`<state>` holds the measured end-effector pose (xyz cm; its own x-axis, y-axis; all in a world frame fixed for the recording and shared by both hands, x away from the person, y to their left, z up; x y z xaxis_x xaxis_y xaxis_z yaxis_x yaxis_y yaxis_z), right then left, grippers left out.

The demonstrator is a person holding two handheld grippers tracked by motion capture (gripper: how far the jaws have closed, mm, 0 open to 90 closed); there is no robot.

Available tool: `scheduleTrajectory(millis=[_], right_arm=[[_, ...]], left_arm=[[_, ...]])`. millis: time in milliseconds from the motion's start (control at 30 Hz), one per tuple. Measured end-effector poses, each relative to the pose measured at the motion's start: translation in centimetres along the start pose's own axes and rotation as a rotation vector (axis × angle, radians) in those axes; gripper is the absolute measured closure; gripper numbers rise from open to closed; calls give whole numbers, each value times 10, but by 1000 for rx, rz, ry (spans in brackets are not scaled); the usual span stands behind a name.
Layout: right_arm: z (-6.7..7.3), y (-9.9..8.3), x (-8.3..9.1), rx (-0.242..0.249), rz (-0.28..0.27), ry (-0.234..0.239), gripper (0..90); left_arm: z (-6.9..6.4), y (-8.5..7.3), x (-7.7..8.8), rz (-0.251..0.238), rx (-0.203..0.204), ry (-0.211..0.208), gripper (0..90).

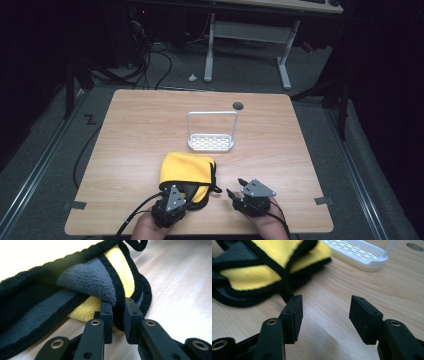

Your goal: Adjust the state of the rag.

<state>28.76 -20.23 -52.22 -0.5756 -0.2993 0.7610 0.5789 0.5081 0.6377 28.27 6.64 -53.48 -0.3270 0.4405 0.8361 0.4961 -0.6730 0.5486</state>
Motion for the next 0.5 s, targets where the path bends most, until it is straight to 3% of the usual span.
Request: scheduleTrajectory(millis=[200, 333, 433, 500], right_arm=[[11, 4, -2, 38, 4, 18, 452], [16, 8, 2, 36, -13, 25, 453], [27, 13, 9, 48, -51, 44, 451], [37, 17, 12, 67, -70, 61, 449]], left_arm=[[-4, 5, -3, -4, -9, -47, 792], [2, 4, 2, -18, 34, -99, 705], [4, 1, 11, -49, 33, -90, 634], [11, -9, 30, -106, 51, -40, 611]])
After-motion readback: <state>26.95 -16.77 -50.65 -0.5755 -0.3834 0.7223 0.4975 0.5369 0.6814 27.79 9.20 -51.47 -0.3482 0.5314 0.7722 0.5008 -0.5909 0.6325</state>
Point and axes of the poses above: each handheld gripper's, and its own axes: x roughly backward along the jaws, y roughly out of its top, z roughly to its left, the point moved 1 cm from there along -x, roughly forward along the jaws, and after that the axes turned 15 degrees about z, right-handed, at the moved point
